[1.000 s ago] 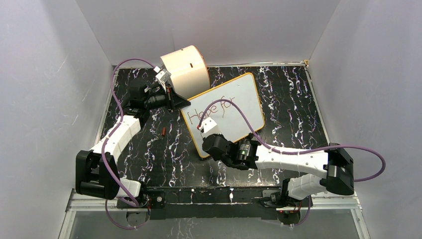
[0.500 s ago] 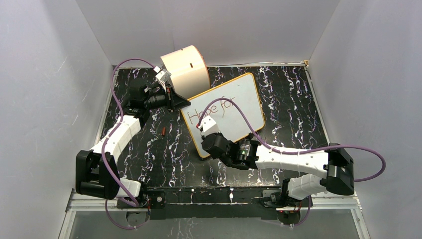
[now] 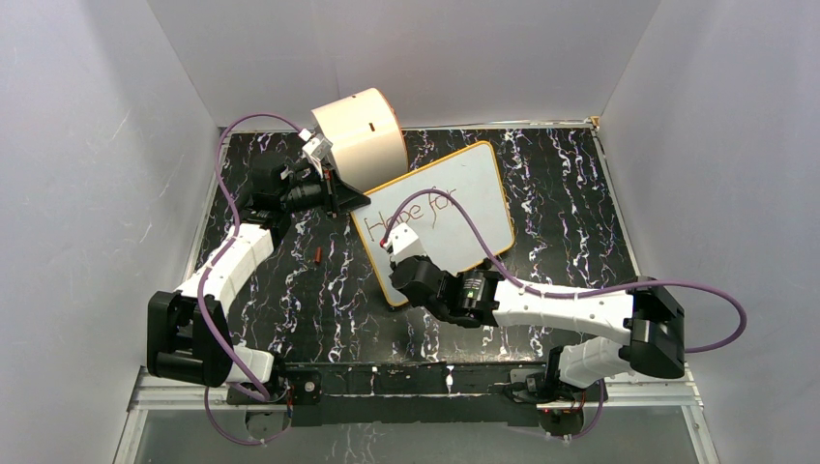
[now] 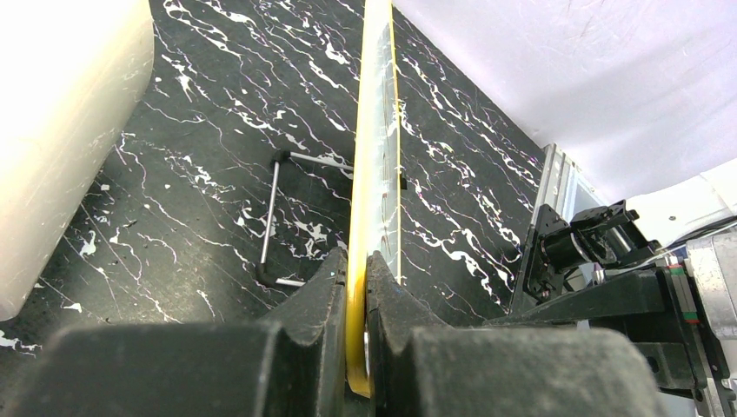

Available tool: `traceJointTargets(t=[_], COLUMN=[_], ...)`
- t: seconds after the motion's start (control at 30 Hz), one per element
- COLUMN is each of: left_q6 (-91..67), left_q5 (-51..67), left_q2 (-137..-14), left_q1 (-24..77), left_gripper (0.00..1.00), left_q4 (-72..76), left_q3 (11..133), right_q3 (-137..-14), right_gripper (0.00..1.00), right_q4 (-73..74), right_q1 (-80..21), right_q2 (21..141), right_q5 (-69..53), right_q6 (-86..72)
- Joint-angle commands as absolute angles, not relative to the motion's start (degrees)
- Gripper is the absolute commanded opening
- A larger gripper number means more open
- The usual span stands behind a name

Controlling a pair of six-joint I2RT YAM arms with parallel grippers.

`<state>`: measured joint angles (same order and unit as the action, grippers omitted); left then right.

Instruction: Write a sentence on the whiteboard

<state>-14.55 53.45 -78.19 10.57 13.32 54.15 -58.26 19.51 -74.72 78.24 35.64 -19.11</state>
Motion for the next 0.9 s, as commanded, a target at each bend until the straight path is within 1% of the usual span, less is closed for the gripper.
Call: traceJointTargets(t=[0.0, 0.53, 0.87], left_q6=[-11.3, -11.3, -11.4], left_q5=[50.7, 50.7, 50.7], left_q2=[-79.7, -79.8, -79.8], left_q1=[11.4, 11.5, 11.5], left_gripper=[0.0, 0.0, 0.0], left_q4=[9.9, 9.9, 9.9], left_q3=[53.2, 53.2, 53.2], right_q3=[-58.8, -60.0, -58.5], right_gripper=[0.0, 0.0, 0.0], right_q4=[18.3, 25.9, 25.7], right_q1=[-74.1, -74.0, -74.0], right_q2=[78.9, 80.0, 79.7], right_q5=[35.7, 33.2, 31.7], right_q6=[-18.8, -21.5, -22.7])
